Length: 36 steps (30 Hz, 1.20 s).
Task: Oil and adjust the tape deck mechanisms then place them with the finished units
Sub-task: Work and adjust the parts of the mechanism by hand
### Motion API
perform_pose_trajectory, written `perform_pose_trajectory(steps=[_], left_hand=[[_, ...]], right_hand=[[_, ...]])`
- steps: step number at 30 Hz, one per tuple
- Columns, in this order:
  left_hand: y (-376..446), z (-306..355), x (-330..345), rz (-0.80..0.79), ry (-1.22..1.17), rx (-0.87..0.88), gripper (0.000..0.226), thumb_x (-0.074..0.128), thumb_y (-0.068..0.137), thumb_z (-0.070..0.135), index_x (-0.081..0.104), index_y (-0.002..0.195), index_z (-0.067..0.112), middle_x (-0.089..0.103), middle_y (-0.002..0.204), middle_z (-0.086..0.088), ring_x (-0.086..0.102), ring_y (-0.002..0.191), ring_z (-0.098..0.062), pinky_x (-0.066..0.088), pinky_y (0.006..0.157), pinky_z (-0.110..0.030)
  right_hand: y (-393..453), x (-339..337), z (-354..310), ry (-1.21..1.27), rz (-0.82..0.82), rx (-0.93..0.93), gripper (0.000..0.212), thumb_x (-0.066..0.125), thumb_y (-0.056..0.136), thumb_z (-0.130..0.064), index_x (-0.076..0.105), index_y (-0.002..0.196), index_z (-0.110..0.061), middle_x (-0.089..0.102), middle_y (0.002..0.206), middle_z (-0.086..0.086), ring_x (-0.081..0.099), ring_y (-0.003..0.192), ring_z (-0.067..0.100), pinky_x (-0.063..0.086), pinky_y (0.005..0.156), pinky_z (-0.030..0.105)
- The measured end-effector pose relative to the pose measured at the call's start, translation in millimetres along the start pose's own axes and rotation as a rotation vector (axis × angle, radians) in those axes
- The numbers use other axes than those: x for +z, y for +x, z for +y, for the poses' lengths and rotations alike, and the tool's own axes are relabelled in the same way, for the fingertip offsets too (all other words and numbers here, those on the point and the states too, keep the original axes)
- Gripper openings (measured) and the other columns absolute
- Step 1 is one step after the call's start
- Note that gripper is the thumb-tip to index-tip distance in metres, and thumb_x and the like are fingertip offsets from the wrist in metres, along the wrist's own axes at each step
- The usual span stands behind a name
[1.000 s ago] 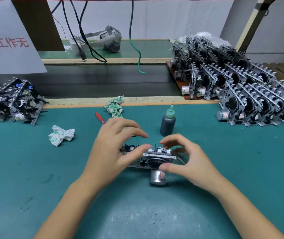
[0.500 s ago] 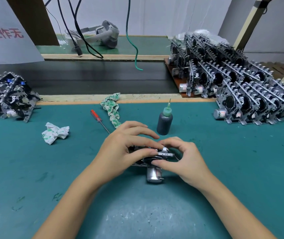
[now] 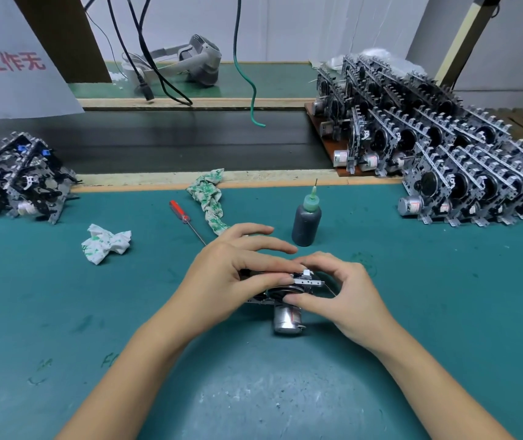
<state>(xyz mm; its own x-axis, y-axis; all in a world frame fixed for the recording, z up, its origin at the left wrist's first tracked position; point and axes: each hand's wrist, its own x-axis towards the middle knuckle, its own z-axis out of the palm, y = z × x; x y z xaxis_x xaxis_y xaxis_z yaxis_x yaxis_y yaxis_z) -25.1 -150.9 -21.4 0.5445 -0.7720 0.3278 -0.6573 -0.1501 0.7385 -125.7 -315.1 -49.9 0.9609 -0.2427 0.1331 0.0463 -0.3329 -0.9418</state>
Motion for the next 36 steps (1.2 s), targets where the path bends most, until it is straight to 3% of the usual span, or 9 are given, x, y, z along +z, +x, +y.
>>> perform_pose_trajectory(steps=[3,7,10,13,15,22,30,36], left_hand=[[-1.1,-0.8,0.7,0.018,0.02,-0.002,0.023,0.064,0.08,0.032,0.071,0.102,0.035,0.066,0.107,0.025,0.044,0.121,-0.001,0.035,0.101,-0.017],[-1.5,-1.3,1.6,0.024,0.027,0.008,0.023,0.064,0.08,0.034,0.071,0.101,0.036,0.066,0.106,0.025,0.044,0.12,0.0,0.036,0.101,-0.018],[-2.5,-1.5,1.3,0.037,0.019,0.007,0.023,0.064,0.08,0.035,0.07,0.102,0.039,0.067,0.104,0.026,0.046,0.12,-0.002,0.038,0.1,-0.022],[-2.3,-1.4,1.4,0.038,0.029,0.03,0.022,0.064,0.081,0.034,0.07,0.101,0.039,0.068,0.101,0.024,0.049,0.118,-0.005,0.041,0.098,-0.025],[-2.4,-2.1,1.2,0.043,0.039,0.046,0.022,0.064,0.081,0.034,0.069,0.102,0.039,0.069,0.1,0.023,0.05,0.116,-0.005,0.042,0.097,-0.025],[-2.3,-2.9,1.9,0.05,0.046,0.065,0.019,0.063,0.082,0.035,0.072,0.098,0.037,0.069,0.098,0.023,0.052,0.114,-0.005,0.043,0.095,-0.025],[-1.4,-3.3,1.8,0.039,0.035,0.06,0.018,0.066,0.081,0.036,0.074,0.097,0.035,0.07,0.095,0.023,0.054,0.11,-0.005,0.045,0.094,-0.028],[-3.5,-0.5,-3.0,0.025,0.031,0.086,0.024,0.065,0.082,0.041,0.072,0.104,0.036,0.069,0.097,0.018,0.061,0.098,-0.006,0.048,0.088,-0.039]], right_hand=[[-1.6,-1.8,1.1,-0.021,-0.026,-0.013,0.032,0.084,0.068,-0.016,0.07,0.094,-0.029,0.068,0.096,-0.01,0.061,0.1,0.011,0.045,0.094,0.031],[-8.2,-11.7,6.2,-0.263,-0.01,-0.111,0.038,0.075,0.066,-0.044,0.065,0.102,-0.04,0.063,0.097,-0.025,0.054,0.105,0.003,0.039,0.092,0.015],[-12.5,-21.6,12.2,-0.489,0.083,-0.222,0.036,0.062,0.073,-0.052,0.073,0.098,-0.028,0.066,0.089,-0.021,0.055,0.096,0.004,0.042,0.088,0.025],[-11.7,-20.1,16.4,-0.649,0.118,-0.363,0.028,0.058,0.08,-0.038,0.075,0.076,-0.017,0.067,0.071,-0.011,0.058,0.081,0.011,0.048,0.077,0.035],[-10.7,-20.1,18.7,-0.696,0.111,-0.406,0.026,0.056,0.081,-0.032,0.074,0.072,-0.016,0.065,0.067,-0.01,0.06,0.077,0.014,0.049,0.073,0.035],[-13.2,-22.1,20.0,-0.705,0.104,-0.414,0.016,0.059,0.08,-0.02,0.073,0.073,-0.016,0.065,0.069,-0.011,0.058,0.078,0.013,0.047,0.074,0.032],[-14.0,-18.7,23.4,-0.56,0.126,-0.291,0.024,0.056,0.085,-0.025,0.072,0.07,-0.015,0.064,0.073,-0.01,0.056,0.082,0.011,0.048,0.076,0.039],[-6.1,-13.8,-0.3,-0.484,0.247,-0.434,0.028,0.048,0.088,-0.033,0.06,0.077,-0.009,0.054,0.072,-0.007,0.049,0.069,0.012,0.042,0.064,0.035]])
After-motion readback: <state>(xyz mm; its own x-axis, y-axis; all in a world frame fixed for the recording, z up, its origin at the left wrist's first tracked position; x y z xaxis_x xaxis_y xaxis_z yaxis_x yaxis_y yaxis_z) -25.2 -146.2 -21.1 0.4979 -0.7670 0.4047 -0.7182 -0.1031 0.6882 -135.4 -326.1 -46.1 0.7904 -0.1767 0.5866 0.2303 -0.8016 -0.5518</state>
